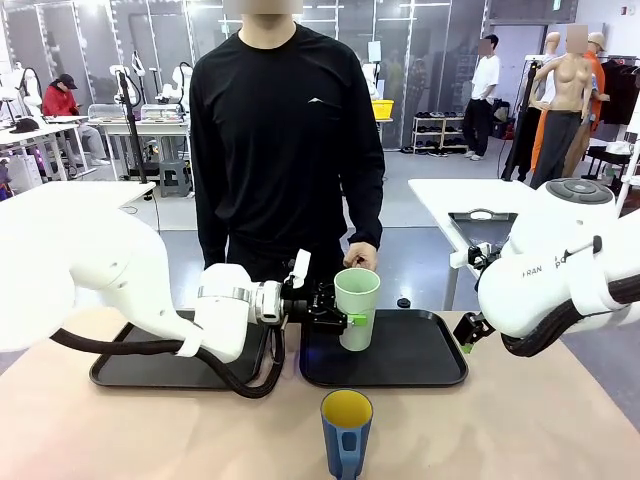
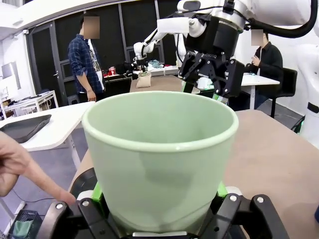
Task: Sort and store the cups by type.
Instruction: Place the picked Reusable plastic cup into the Flat Tray indicated by the person.
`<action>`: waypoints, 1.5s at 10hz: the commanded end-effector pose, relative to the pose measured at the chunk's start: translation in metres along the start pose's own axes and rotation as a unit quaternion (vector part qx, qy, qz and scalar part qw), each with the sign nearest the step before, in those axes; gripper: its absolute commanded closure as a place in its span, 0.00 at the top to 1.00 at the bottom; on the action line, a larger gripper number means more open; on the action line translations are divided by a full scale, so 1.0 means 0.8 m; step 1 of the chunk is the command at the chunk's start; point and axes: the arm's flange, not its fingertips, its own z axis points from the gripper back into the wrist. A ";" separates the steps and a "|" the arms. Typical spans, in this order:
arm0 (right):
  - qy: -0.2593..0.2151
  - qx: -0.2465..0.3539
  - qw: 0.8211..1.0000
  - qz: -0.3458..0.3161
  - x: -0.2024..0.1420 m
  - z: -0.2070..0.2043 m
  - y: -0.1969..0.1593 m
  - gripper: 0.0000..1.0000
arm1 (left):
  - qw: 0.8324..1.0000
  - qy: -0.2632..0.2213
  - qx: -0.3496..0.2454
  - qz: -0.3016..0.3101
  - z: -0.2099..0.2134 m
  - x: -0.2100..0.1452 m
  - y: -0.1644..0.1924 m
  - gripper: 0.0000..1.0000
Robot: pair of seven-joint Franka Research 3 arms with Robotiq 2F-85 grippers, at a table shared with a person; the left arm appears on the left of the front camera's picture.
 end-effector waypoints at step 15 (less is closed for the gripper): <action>0.001 0.000 1.000 -0.002 0.000 0.000 -0.002 1.00 | 0.998 -0.005 -0.006 0.058 0.013 -0.043 0.025 1.00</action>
